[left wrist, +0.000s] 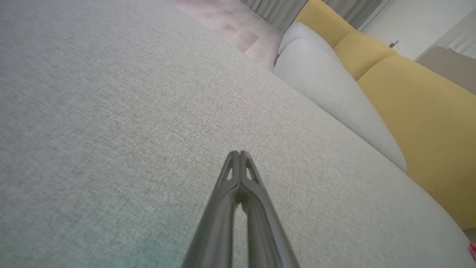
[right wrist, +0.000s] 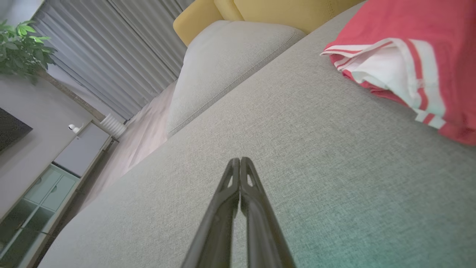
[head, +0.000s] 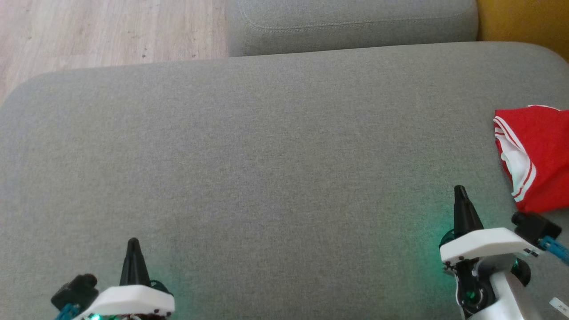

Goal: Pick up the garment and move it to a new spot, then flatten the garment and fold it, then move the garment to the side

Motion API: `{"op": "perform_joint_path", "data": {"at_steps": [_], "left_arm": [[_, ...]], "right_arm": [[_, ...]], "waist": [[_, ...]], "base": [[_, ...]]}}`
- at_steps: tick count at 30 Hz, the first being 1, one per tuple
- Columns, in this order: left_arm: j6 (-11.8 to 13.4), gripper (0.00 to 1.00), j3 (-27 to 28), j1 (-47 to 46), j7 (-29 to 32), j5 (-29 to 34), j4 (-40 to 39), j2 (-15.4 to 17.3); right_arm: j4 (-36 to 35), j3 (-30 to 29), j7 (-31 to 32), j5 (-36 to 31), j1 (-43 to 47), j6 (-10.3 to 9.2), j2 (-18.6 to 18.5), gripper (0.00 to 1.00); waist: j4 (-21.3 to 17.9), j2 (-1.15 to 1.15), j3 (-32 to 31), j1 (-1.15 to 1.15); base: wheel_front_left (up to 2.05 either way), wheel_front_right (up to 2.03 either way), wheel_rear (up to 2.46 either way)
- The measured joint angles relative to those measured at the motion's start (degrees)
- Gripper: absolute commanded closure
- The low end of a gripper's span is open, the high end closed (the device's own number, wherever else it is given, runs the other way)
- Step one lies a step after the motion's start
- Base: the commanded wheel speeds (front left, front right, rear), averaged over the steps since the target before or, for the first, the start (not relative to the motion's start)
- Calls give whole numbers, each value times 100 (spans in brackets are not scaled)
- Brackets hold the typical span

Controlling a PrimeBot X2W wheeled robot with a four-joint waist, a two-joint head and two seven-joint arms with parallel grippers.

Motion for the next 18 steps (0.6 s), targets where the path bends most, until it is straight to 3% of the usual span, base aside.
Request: {"op": "perform_joint_path", "data": {"at_steps": [18], "left_arm": [[-126, 100, 153, -10, 307, -1133, -141, 0]], "right_arm": [[-325, -162, 285, 1217, 69, 0, 1, 100]], "waist": [[5, 0, -59, 0]], "base": [[0, 0, 0]]}}
